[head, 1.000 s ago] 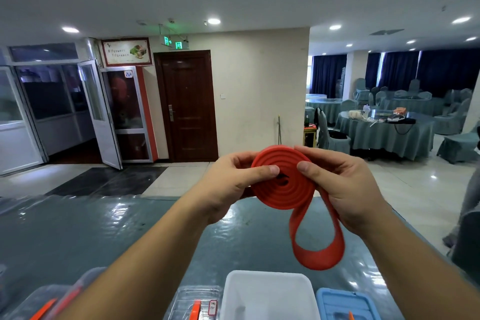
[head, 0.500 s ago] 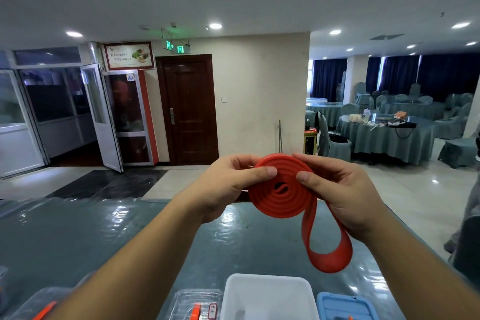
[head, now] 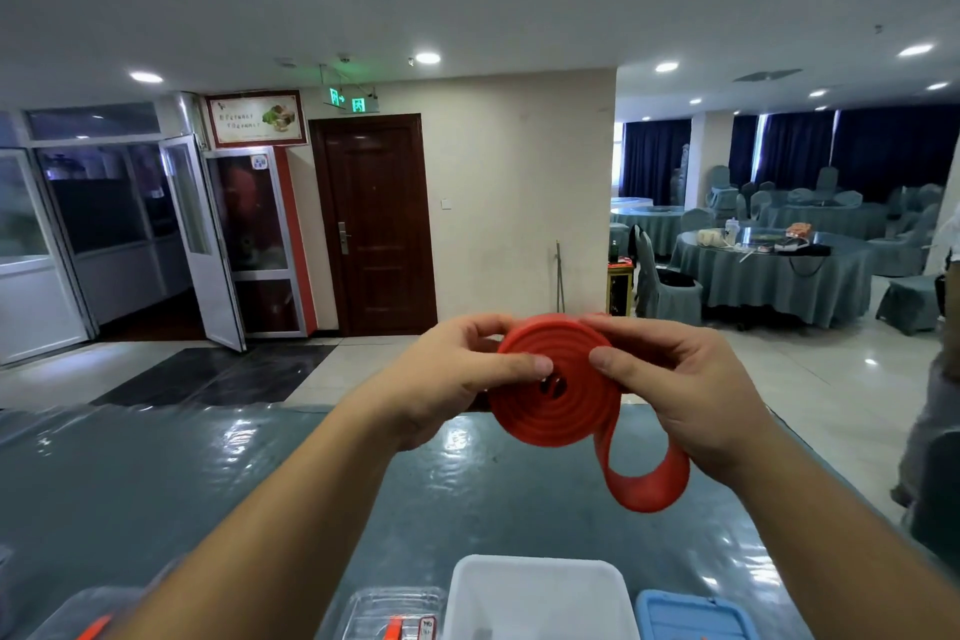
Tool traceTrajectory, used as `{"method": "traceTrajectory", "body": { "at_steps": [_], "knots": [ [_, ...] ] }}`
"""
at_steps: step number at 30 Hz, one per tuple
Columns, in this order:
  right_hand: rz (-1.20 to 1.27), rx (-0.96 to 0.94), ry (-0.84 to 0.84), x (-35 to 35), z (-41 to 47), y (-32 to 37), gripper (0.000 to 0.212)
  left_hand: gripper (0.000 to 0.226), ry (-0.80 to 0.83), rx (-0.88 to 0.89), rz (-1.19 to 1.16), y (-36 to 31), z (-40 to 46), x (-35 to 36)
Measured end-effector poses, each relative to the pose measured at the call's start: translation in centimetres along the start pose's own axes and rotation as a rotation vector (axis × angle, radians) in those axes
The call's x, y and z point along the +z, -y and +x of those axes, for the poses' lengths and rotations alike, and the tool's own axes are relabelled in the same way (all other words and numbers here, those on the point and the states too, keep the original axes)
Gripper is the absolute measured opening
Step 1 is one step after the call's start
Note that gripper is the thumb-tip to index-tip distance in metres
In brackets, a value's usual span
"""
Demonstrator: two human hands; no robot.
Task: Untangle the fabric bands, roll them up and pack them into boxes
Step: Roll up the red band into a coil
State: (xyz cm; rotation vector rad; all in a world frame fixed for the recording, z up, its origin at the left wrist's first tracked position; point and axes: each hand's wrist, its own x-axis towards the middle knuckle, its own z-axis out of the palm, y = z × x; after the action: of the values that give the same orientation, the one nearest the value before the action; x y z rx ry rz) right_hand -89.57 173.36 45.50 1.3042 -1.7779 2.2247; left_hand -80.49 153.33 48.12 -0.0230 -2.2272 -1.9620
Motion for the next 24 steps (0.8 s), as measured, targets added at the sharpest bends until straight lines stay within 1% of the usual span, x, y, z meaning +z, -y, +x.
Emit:
{"method": "traceTrajectory", "body": {
  "at_steps": [2,3,5,7,10,14,16,19,22,24],
  "knots": [
    [-0.037,0.009,0.042,-0.1,0.1,0.1,0.031,0.033,0.05,-0.011,0.069,-0.2,-0.1,-0.3],
    [-0.015,0.01,0.028,0.0,0.1,0.0,0.031,0.031,0.046,-0.001,0.061,-0.3,-0.1,-0.3],
    [0.055,-0.002,-0.035,0.1,0.1,-0.4,0.032,0.029,0.007,0.034,-0.01,-0.3,-0.1,-0.1],
    [0.122,0.003,-0.089,0.2,0.1,-1.0,0.035,0.033,-0.041,0.061,-0.094,0.1,0.1,0.3],
    [0.138,0.009,-0.12,0.3,0.3,-1.3,0.036,0.036,-0.09,0.066,-0.14,0.6,0.3,0.6],
    [0.043,-0.016,-0.025,0.1,0.2,-0.8,0.031,0.035,-0.039,0.016,-0.042,0.3,0.2,0.5],
    [0.033,-0.027,-0.013,0.2,0.2,-0.8,0.03,0.035,-0.047,0.016,-0.029,0.1,0.2,0.5],
    [0.036,-0.039,-0.045,0.4,0.1,-1.3,0.034,0.038,-0.079,0.043,-0.099,0.3,0.3,0.8],
    [0.072,-0.025,-0.098,0.6,0.1,-2.0,0.04,0.045,-0.124,0.054,-0.228,1.1,0.5,1.7],
    [0.078,-0.011,-0.124,0.4,0.1,-2.1,0.041,0.043,-0.129,0.042,-0.243,1.4,0.6,2.0]
  ]
}}
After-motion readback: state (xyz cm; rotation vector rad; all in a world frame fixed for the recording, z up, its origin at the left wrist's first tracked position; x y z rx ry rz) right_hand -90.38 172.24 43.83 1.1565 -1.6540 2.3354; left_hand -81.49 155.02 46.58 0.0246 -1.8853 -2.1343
